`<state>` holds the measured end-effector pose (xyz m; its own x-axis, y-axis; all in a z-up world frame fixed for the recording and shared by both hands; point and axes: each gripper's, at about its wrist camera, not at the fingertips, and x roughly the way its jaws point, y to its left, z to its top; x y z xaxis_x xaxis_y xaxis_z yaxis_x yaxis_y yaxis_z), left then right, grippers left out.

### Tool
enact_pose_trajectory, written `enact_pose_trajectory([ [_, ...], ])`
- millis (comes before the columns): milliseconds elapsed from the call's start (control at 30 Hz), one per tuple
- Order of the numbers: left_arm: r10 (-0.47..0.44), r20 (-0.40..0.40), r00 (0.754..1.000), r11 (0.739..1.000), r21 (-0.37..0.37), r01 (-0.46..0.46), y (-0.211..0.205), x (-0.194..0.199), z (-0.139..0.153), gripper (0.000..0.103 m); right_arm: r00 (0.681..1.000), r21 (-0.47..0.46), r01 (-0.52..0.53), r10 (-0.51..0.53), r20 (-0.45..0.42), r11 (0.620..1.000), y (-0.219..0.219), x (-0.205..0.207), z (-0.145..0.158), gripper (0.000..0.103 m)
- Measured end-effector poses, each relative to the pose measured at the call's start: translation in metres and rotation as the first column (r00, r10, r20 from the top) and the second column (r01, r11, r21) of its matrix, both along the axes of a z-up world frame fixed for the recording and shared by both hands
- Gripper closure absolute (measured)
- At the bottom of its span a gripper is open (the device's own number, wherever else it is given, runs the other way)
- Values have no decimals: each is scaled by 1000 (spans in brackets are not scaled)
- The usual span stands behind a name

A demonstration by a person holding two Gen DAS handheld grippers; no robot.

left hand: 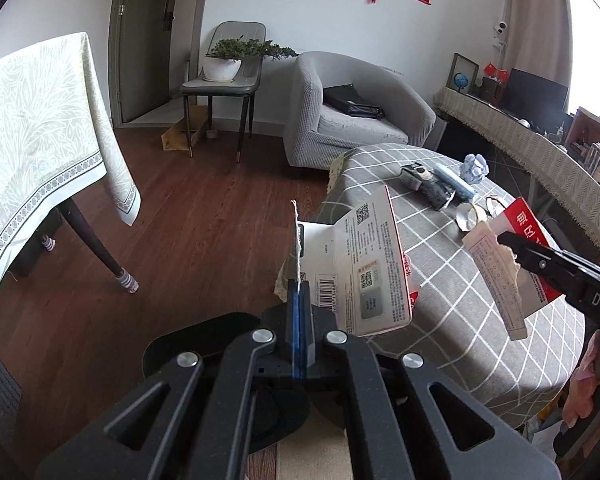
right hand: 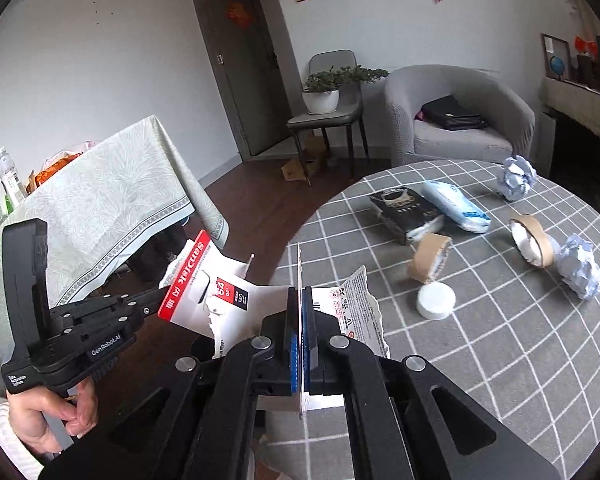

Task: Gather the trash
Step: 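Carry the packaging with the left tool down into the teal bin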

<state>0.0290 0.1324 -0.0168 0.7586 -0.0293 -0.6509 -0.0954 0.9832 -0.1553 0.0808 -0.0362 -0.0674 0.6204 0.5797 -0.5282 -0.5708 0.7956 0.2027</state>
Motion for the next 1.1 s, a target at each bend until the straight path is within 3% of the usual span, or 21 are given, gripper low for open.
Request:
enact_pose_trajectory([
  [267,1,-142,990,1000,14,1,39,-1,-47,102,997,-24,-71,70,-20,997,54,2,-7,102],
  [467,44,-258,965,999,-5,-46,77,2,-82,102,992,-53,-114,112,-54,992,95,8,-19,102],
  [700,17,-409,912,1000,8,-15,100,7,-132,102,983,-147,-136,115,-143,980,143,19,-47,102],
  [967,-19,-545,838,998,-56,-14,124,8,-178,102,966,-220,-177,127,-224,959,190,28,-80,102],
  [1100,-45,-578,815,998,-65,9,128,6,-191,92,954,-236,-190,122,-275,953,203,35,-98,102],
])
